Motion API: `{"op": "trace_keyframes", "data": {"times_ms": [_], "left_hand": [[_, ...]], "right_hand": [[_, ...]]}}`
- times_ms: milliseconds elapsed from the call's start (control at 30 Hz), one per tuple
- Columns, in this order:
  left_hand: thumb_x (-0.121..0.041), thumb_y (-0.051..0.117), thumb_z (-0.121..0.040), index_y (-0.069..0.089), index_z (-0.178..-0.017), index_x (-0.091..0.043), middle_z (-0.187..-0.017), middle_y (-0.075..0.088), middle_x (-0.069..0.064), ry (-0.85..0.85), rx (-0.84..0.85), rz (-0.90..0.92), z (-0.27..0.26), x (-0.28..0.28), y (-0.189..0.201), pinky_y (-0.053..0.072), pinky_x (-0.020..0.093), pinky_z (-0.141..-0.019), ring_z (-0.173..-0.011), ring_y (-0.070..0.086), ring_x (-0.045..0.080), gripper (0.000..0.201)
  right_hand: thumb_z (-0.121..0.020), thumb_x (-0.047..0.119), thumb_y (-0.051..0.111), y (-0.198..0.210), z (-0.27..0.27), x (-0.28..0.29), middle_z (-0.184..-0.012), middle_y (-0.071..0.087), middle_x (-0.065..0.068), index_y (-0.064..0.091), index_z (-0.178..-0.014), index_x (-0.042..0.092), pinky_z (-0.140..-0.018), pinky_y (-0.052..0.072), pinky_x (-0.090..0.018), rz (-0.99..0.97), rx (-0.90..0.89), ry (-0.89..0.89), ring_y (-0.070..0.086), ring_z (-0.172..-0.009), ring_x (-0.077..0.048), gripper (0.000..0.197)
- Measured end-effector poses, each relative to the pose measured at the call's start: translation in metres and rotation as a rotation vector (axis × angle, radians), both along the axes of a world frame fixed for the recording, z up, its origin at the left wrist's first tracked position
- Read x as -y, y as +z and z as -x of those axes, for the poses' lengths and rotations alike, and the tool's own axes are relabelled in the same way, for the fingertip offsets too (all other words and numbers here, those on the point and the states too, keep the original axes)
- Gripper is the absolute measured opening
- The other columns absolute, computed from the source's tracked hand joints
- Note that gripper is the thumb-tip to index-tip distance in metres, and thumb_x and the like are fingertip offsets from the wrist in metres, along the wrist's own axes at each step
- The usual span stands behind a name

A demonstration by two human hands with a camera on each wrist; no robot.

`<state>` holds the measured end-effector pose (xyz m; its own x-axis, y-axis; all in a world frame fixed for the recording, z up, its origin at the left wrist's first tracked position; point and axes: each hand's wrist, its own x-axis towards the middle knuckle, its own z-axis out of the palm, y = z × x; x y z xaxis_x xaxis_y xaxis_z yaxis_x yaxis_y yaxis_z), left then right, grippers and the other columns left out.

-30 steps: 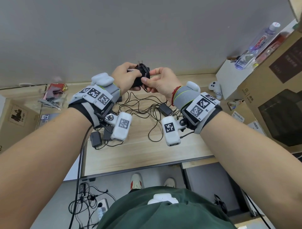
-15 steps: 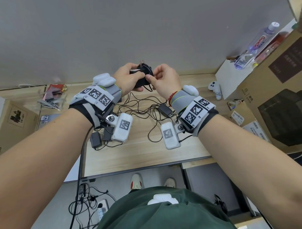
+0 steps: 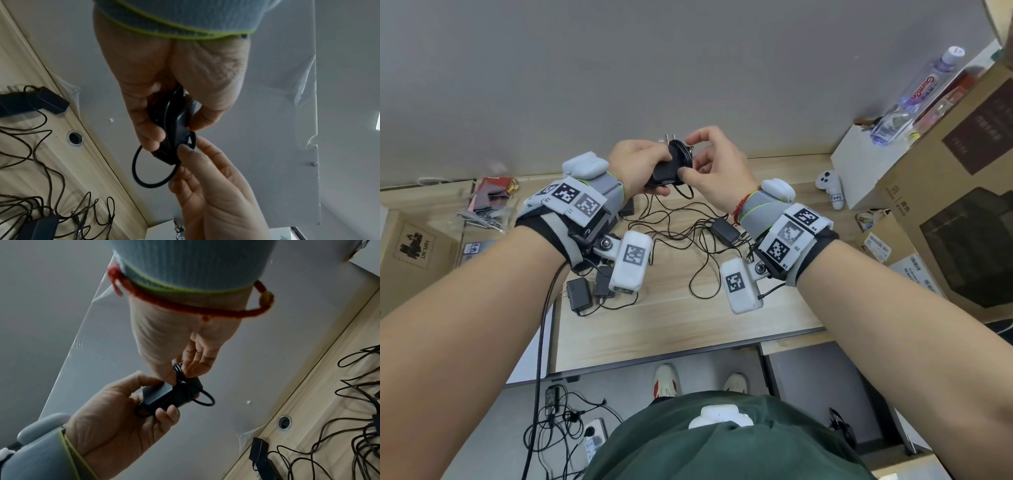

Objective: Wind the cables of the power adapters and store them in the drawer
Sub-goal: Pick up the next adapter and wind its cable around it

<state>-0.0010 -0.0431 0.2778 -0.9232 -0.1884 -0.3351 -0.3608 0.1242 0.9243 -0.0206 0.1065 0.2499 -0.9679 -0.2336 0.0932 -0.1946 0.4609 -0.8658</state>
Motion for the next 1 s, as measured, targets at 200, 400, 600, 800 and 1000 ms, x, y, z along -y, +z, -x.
{"op": "trace_keyframes", "data": {"times_ms": [200, 400, 600, 800, 1000], "left_hand": [[-0.010, 0.054, -0.088, 0.067, -0.079, -0.009, -0.080, 0.058, 0.013, -0.005, 0.000, 0.016, -0.003, -0.002, 0.002, 0.057, 0.027, -0.047, -0.059, 0.061, 0.025, 0.016], [-0.031, 0.062, -0.083, 0.062, -0.083, -0.003, -0.074, 0.063, 0.016, 0.021, 0.051, -0.004, -0.001, 0.009, 0.001, 0.037, 0.021, -0.036, -0.041, 0.056, 0.024, 0.028], [-0.085, 0.069, -0.050, 0.068, -0.087, -0.008, -0.076, 0.070, 0.012, -0.076, 0.077, 0.037, -0.006, 0.013, 0.002, 0.036, 0.025, -0.048, -0.049, 0.053, 0.024, 0.086], [-0.064, 0.071, -0.071, 0.070, -0.084, -0.009, -0.072, 0.072, 0.006, -0.133, 0.049, 0.000, -0.008, 0.012, 0.002, 0.039, 0.018, -0.035, -0.041, 0.055, 0.016, 0.057], [-0.064, 0.076, -0.059, 0.073, -0.097, -0.008, -0.084, 0.075, 0.010, -0.216, 0.034, 0.008, -0.013, 0.009, 0.001, 0.040, 0.018, -0.037, -0.045, 0.056, 0.019, 0.068]], "right_hand": [[-0.080, 0.023, 0.071, 0.000, 0.004, -0.001, -0.066, 0.059, 0.009, 0.064, -0.104, 0.024, -0.070, 0.047, -0.027, -0.022, -0.048, -0.012, 0.054, -0.064, -0.010, 0.025], [-0.092, 0.018, 0.064, 0.000, 0.006, -0.011, -0.082, 0.060, 0.006, 0.070, -0.109, 0.019, -0.064, 0.051, -0.022, 0.165, 0.004, 0.102, 0.058, -0.060, -0.002, 0.018], [-0.086, 0.000, 0.070, 0.005, 0.002, -0.018, -0.094, 0.070, -0.013, 0.068, -0.107, 0.006, -0.074, 0.054, -0.020, 0.369, 0.109, 0.177, 0.069, -0.080, -0.015, 0.022], [-0.085, 0.002, 0.072, 0.002, 0.008, -0.020, -0.090, 0.071, -0.009, 0.062, -0.085, 0.018, -0.084, 0.057, -0.032, 0.281, 0.070, 0.164, 0.067, -0.081, -0.016, 0.019], [-0.093, 0.003, 0.061, -0.001, 0.012, -0.022, -0.074, 0.068, 0.001, 0.056, -0.089, 0.015, -0.079, 0.059, -0.039, 0.272, 0.100, 0.099, 0.066, -0.069, -0.014, 0.014]]}}
